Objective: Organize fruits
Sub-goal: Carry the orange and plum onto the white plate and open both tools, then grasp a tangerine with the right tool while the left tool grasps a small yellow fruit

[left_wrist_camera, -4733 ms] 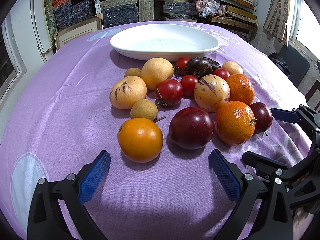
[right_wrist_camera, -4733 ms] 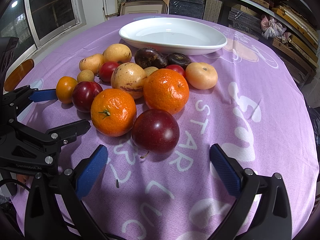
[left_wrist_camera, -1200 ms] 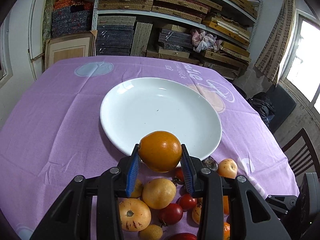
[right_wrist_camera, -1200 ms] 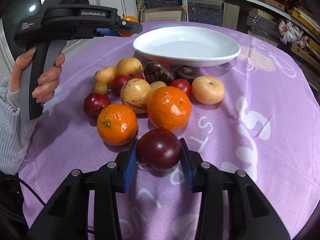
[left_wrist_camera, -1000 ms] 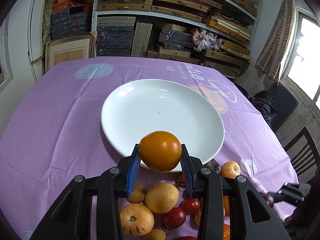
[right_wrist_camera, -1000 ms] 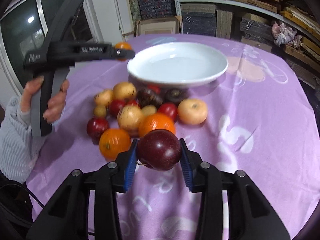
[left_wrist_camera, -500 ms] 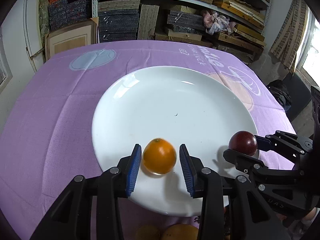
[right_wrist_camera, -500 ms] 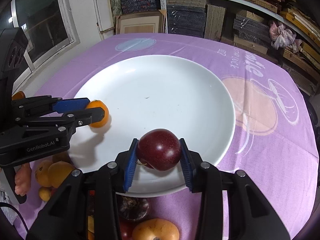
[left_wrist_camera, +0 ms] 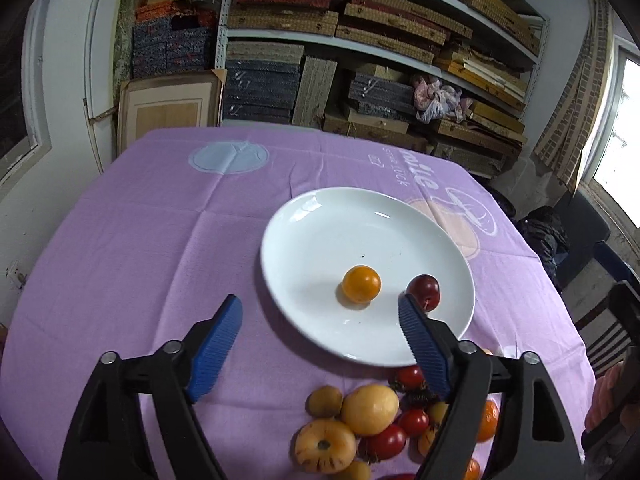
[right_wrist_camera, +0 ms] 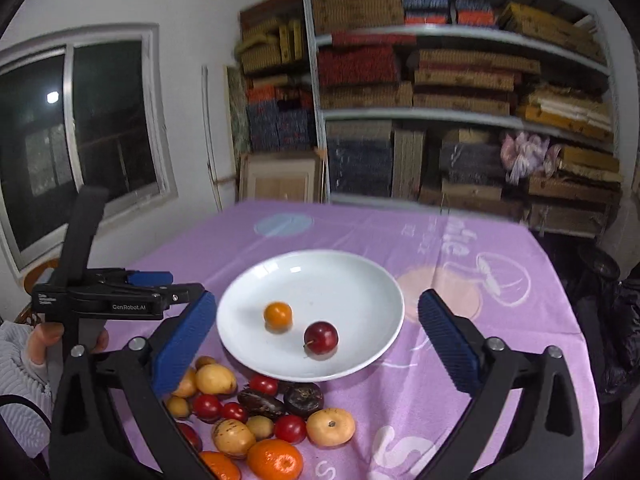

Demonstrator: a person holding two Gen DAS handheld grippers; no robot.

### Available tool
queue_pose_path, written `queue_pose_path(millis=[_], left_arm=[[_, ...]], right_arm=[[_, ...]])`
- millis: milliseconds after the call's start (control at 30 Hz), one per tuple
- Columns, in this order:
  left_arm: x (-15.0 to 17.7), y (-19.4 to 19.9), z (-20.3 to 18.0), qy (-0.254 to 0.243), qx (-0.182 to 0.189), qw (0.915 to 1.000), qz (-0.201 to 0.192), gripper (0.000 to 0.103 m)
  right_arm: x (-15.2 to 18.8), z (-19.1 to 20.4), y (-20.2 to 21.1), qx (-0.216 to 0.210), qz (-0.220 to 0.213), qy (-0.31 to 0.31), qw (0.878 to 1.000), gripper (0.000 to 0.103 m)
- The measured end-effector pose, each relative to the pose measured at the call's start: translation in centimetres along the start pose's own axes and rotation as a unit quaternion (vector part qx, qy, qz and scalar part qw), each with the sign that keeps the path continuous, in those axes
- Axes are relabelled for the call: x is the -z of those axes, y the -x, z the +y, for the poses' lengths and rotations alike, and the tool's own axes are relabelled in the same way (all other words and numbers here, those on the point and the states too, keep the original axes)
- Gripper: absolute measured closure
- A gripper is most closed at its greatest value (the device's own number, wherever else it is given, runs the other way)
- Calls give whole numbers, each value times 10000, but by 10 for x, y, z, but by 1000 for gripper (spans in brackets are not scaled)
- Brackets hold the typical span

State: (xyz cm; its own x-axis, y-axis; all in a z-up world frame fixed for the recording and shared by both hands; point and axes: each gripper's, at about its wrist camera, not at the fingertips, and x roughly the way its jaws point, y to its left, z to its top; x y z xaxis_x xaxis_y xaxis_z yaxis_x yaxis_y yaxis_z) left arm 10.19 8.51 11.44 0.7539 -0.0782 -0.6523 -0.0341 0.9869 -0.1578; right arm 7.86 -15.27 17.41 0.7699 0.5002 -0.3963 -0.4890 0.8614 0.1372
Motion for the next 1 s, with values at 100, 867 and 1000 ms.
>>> queue_pose_path(millis=[100, 867, 1000], left_arm=[[29, 26, 6, 84, -35, 9998, -166, 4], [128, -14, -11, -518, -119, 9964, 668, 15], [128, -21, -15, -542, -28, 9951, 826, 38]], right_arm=[[23, 11, 32, -249, 10, 291, 9993, 4], [86, -12, 32, -511, 436, -751, 9949, 4], [85, -13, 28, -542, 542, -821, 9937, 4]])
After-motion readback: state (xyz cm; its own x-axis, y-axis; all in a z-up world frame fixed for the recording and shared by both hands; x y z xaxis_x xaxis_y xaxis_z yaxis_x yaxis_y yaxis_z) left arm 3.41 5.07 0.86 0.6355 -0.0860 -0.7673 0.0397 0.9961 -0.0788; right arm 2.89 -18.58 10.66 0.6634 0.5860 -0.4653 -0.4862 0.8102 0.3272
